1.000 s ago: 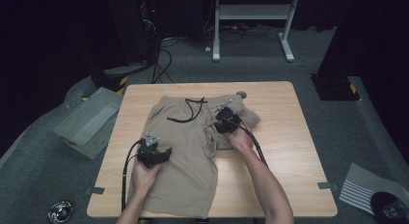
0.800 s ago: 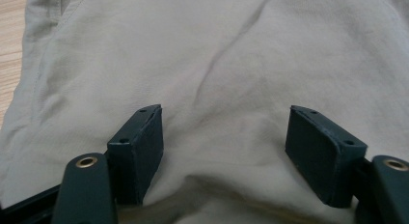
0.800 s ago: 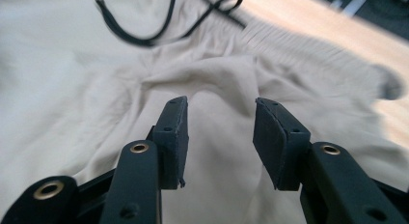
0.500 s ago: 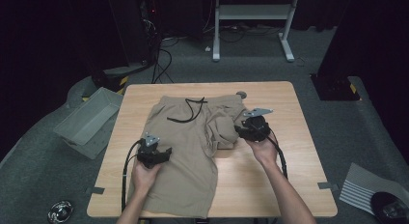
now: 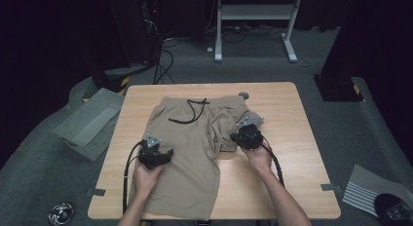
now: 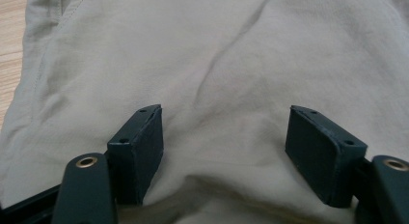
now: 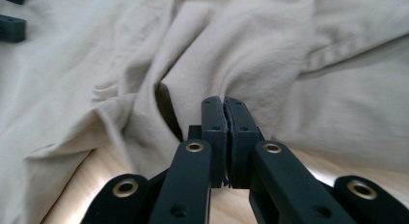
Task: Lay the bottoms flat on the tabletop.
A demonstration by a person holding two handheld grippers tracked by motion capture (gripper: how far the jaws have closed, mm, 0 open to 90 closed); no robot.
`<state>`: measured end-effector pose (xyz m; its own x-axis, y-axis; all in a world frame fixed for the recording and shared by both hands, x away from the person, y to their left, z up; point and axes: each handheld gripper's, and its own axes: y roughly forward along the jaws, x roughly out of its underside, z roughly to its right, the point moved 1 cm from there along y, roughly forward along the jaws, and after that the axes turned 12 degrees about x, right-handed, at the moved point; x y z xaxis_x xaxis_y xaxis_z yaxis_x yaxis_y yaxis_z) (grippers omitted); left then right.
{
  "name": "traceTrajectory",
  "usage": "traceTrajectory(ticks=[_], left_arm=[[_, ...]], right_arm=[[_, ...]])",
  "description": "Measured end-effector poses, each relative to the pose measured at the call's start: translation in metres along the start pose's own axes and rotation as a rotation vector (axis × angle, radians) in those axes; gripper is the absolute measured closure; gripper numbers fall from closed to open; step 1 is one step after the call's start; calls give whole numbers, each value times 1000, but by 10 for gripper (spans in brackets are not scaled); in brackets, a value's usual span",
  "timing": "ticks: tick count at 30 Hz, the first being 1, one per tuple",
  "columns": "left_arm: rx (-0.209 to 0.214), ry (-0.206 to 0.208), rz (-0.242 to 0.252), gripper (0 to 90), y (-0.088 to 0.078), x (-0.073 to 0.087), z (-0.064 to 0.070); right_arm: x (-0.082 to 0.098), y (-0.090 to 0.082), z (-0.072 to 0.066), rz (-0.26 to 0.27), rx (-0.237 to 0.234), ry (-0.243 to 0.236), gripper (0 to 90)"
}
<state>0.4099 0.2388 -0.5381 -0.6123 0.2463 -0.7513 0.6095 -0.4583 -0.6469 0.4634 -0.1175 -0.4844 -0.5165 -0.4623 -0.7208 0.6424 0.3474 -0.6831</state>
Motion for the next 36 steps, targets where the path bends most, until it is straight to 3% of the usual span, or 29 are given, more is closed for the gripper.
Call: traceTrajectory(ticks=[5, 10, 14, 15, 17, 19, 22, 25, 29, 32, 34, 36], left_arm=[[0, 0, 0, 295, 0, 0, 0], [-5, -4, 1, 294, 0, 0, 0], [-12, -5, -1, 294, 1, -1, -1], [-12, -6, -1, 294, 1, -1, -1], [-13, -12, 1, 294, 2, -2, -1], [-13, -10, 1, 294, 2, -2, -1], [-16, -8, 0, 294, 4, -4, -3], [-17, -14, 2, 294, 5, -5, -3], [-21, -12, 1, 294, 5, -6, -4], [-20, -12, 0, 294, 5, -6, -4], [-20, -12, 0, 294, 5, -6, -4], [-20, -12, 0, 294, 5, -6, -4]], right_arm=[[2, -46, 15, 62, 58, -3, 881], [12, -93, 37, 98, 129, 34, 878], [38, -112, 46, 51, 149, 80, 874], [48, -110, 45, 7, 134, 85, 870], [67, -102, 39, -78, 119, 45, 834], [81, -96, 34, -106, 96, 35, 752], [83, -98, 39, -29, 98, 109, 637], [71, -97, 52, 48, 118, 173, 623], [57, -84, 69, 54, 197, 199, 657], [59, -59, 84, -50, 263, 209, 670], [65, -43, 87, -125, 255, 201, 670], [71, -31, 82, -163, 232, 178, 668]])
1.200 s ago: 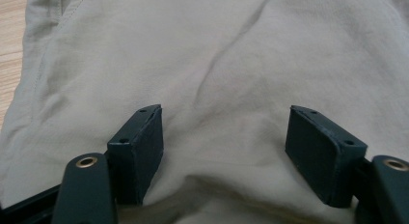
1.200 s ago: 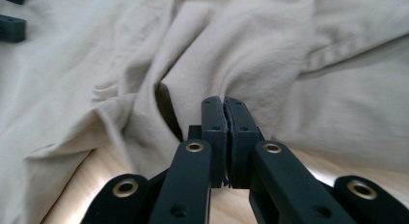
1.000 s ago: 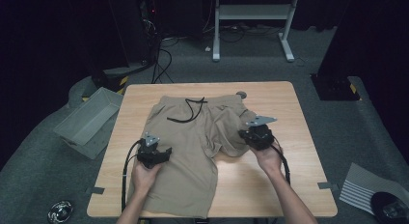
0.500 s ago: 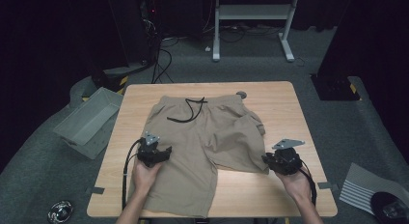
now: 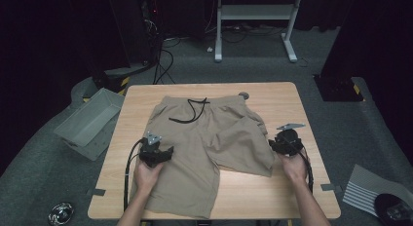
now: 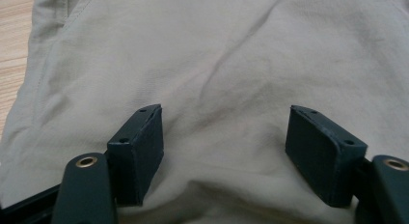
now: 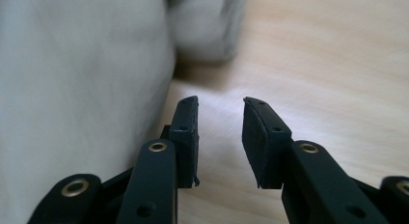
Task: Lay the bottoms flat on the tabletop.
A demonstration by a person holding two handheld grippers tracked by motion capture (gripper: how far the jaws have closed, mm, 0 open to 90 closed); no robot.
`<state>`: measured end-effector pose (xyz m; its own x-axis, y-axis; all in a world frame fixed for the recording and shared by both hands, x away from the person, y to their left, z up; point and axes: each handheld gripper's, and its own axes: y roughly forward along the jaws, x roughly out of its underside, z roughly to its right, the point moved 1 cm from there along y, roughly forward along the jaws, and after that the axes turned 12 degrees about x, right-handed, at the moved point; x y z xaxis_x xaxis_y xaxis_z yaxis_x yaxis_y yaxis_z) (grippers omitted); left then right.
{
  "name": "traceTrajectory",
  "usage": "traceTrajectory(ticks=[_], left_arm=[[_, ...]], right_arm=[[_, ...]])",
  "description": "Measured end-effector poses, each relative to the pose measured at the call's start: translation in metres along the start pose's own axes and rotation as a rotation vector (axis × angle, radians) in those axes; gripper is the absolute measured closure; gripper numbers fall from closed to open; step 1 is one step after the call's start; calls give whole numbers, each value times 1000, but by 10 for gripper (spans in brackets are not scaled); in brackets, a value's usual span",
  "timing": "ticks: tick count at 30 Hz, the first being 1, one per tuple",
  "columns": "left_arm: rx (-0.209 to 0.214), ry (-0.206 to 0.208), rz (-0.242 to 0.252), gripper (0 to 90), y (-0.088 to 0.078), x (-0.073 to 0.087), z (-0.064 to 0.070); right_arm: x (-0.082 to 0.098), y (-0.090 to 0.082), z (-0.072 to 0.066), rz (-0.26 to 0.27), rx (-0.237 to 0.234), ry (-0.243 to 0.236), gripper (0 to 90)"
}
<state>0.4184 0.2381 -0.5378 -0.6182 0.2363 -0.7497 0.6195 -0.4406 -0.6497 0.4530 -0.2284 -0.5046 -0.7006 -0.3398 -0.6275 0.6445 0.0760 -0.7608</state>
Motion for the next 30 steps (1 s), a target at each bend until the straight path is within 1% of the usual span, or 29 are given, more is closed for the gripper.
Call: traceTrajectory(ticks=[1, 3, 5, 8, 9, 11, 14, 17, 19, 21, 23, 24, 26, 28, 30], left_arm=[[0, 0, 0, 294, 0, 0, 0], [0, 0, 1, 294, 0, 0, 0], [0, 0, 0, 294, 0, 0, 0], [1, -2, 1, 294, 0, 0, 0], [1, -2, 1, 294, 0, 0, 0], [0, 2, 0, 294, 0, 0, 0], [0, 0, 1, 294, 0, 0, 0], [1, -1, 1, 294, 0, 0, 0], [0, 0, 0, 294, 0, 0, 0], [0, 1, 0, 294, 0, 0, 0], [0, -1, 1, 294, 0, 0, 0], [0, -1, 1, 294, 0, 0, 0], [0, -1, 1, 294, 0, 0, 0], [0, -1, 1, 294, 0, 0, 0], [1, -2, 1, 294, 0, 0, 0]], right_arm=[[2, 2, -4, 10, -26, -10, 665], [4, -3, -17, 45, -76, -23, 655], [2, -15, -35, 100, -121, -63, 644], [-2, -35, -64, 191, -155, -150, 631], [-4, -39, -73, 210, -175, -166, 627], [-7, -42, -90, 220, -202, -199, 617], [-8, -32, -115, 202, -215, -250, 604], [-6, -17, -133, 167, -251, -260, 589], [-3, -11, -141, 153, -261, -271, 570], [-2, -14, -143, 157, -263, -273, 553], [0, -22, -137, 179, -273, -247, 547], [1, -27, -132, 193, -276, -229, 546], [5, -37, -119, 218, -264, -200, 546], [10, -46, -104, 230, -238, -173, 550], [16, -50, -89, 230, -206, -142, 563]])
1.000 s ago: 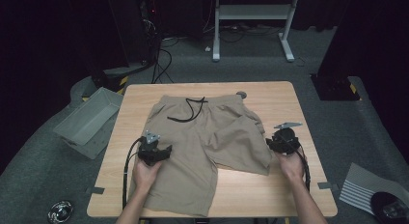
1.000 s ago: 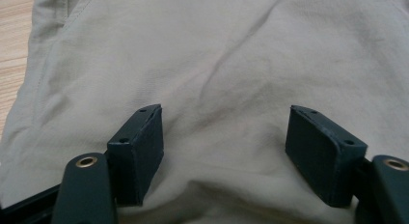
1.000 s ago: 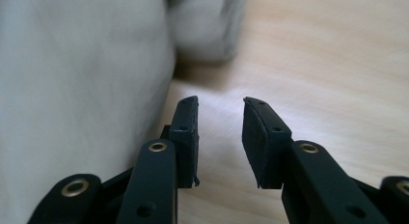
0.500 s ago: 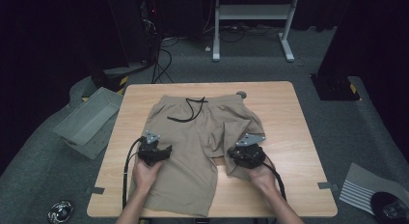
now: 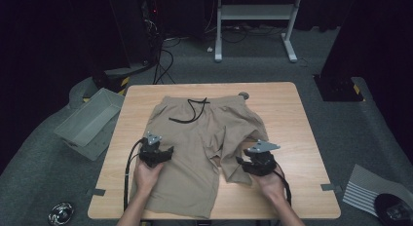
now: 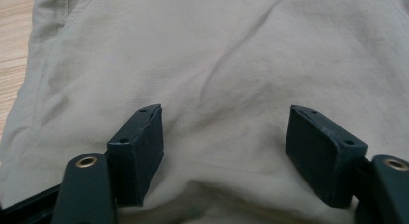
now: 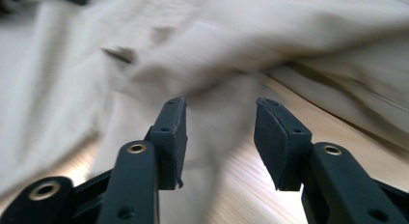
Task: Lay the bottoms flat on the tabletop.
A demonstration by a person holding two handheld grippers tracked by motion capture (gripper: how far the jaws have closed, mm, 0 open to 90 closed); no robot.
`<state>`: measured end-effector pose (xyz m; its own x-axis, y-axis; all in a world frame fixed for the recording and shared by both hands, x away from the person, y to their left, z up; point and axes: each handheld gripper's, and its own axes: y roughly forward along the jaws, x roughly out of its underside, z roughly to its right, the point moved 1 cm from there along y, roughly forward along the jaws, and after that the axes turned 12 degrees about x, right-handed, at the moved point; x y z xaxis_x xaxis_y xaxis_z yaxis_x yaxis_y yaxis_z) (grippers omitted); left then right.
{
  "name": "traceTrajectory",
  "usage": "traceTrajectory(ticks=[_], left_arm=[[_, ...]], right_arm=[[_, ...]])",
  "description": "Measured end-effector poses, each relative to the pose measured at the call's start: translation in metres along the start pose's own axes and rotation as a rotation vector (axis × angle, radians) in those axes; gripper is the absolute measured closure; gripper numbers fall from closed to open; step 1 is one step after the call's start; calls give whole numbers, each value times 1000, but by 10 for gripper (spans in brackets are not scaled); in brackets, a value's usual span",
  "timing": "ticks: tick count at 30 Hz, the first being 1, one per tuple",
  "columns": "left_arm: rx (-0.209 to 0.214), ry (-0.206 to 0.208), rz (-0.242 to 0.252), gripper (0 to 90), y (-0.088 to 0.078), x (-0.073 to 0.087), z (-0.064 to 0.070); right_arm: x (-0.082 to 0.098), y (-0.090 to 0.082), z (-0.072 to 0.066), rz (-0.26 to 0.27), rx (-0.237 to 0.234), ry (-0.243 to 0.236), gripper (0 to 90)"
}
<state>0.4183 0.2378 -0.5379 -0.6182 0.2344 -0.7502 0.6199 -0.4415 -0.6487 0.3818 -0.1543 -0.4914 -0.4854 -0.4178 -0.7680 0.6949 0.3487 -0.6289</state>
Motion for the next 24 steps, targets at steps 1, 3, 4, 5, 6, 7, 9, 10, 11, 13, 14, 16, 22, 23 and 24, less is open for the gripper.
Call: traceTrajectory(ticks=[1, 3, 4, 5, 6, 7, 9, 10, 11, 13, 14, 16, 22, 23, 24], left_arm=[[-1, 1, 0, 294, 0, 0, 0], [0, 0, 0, 294, 0, 0, 0], [0, 0, 0, 294, 0, 0, 0], [-1, 2, 0, 294, 0, 0, 0], [0, 0, 0, 294, 0, 0, 0], [-1, 2, -1, 294, 0, 0, 0], [0, 0, 0, 294, 0, 0, 0], [0, 0, 0, 294, 0, 0, 0], [0, 0, 0, 294, 0, 0, 0], [0, 0, 0, 294, 0, 0, 0], [0, 0, 0, 294, 0, 0, 0], [0, 0, 0, 294, 0, 0, 0], [0, -1, 0, 294, 0, 0, 0], [-1, 1, 0, 294, 0, 0, 0], [0, 0, 0, 294, 0, 0, 0]], right_arm=[[3, -2, 7, -8, 17, 16, 573], [9, -1, 16, -28, 50, 37, 603], [9, 1, 19, -37, 64, 38, 620], [9, 4, 21, -46, 77, 31, 638], [7, 9, 22, -56, 88, 22, 653], [4, 15, 22, -67, 100, 11, 665], [-3, 29, 21, -89, 98, 5, 668], [-7, 35, 21, -89, 77, 23, 658], [-10, 41, 21, -92, 53, 41, 635], [-17, 52, 18, -112, 28, 48, 599], [-19, 57, 15, -121, 35, 36, 596], [-21, 66, 12, -137, 53, 22, 604], [-19, 72, 7, -160, 53, -50, 861], [-18, 69, 5, -160, 70, -85, 869], [-15, 66, 5, -165, 74, -96, 873]])
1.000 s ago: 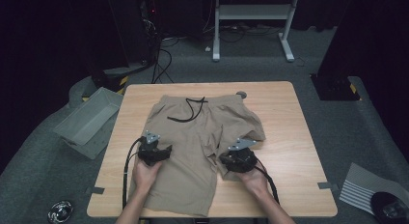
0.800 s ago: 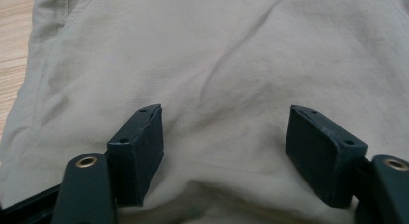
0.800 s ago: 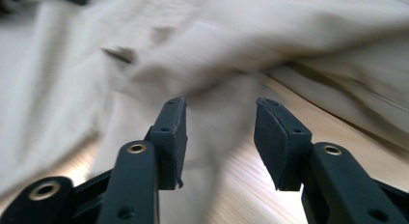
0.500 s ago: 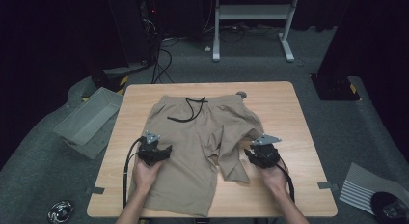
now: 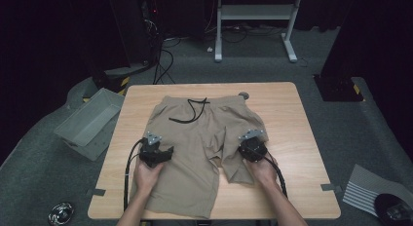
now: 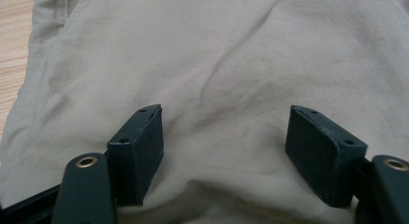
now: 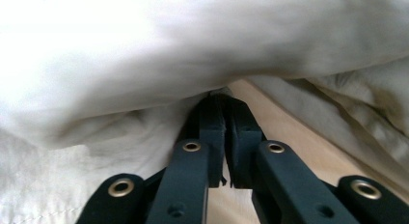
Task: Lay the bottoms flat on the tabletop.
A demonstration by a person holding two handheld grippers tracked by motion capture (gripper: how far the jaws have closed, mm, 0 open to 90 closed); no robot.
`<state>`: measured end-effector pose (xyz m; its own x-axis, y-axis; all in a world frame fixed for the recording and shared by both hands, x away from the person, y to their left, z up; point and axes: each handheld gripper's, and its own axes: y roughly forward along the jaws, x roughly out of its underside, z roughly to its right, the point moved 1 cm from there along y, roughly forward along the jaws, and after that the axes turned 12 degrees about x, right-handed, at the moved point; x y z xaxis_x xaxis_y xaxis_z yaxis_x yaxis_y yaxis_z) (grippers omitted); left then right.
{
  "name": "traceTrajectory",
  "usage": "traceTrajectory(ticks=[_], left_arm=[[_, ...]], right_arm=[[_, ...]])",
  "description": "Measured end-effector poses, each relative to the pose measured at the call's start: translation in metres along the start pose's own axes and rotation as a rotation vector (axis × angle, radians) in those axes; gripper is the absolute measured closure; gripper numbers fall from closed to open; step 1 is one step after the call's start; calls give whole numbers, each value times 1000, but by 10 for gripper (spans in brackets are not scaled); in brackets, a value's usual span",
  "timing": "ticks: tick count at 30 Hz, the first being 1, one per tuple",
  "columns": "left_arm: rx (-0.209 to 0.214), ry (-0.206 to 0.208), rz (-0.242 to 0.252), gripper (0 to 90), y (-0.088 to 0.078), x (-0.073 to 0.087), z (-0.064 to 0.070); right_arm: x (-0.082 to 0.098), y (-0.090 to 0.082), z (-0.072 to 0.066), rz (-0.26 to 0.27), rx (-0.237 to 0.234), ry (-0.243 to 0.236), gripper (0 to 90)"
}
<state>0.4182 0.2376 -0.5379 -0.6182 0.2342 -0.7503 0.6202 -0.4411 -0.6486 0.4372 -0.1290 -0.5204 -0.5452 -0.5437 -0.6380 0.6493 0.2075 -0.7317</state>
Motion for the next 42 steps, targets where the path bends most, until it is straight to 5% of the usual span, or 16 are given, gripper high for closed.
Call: traceTrajectory(ticks=[5, 11, 16, 24, 29, 32, 35, 37, 41, 42], left_arm=[[-12, -18, 6, 295, 0, 0, -1], [-41, -33, 4, 302, 1, -2, -4], [-59, -54, 10, 303, 3, -4, -7], [-80, -73, 15, 317, 2, -4, -13], [-93, -75, 16, 317, 2, -4, -14], [-95, -76, 16, 317, 2, -4, -14], [-93, -75, 16, 321, 2, -4, -14], [-93, -75, 15, 321, 2, -4, -14], [-92, -77, 16, 320, 1, -3, -13], [-93, -76, 16, 320, 1, -3, -13]], right_arm=[[40, -32, 9, -3, 41, 29, 874], [109, -77, 40, 3, 158, 183, 871], [140, -98, 57, -8, 233, 270, 863], [135, -111, 68, -39, 322, 258, 870], [145, -103, 80, -115, 335, 322, 860], [136, -108, 81, -43, 341, 316, 722], [112, -109, 82, 36, 316, 311, 681], [97, -95, 83, 24, 288, 288, 676], [88, -55, 82, -98, 264, 234, 726], [91, -54, 80, -73, 248, 249, 753]])
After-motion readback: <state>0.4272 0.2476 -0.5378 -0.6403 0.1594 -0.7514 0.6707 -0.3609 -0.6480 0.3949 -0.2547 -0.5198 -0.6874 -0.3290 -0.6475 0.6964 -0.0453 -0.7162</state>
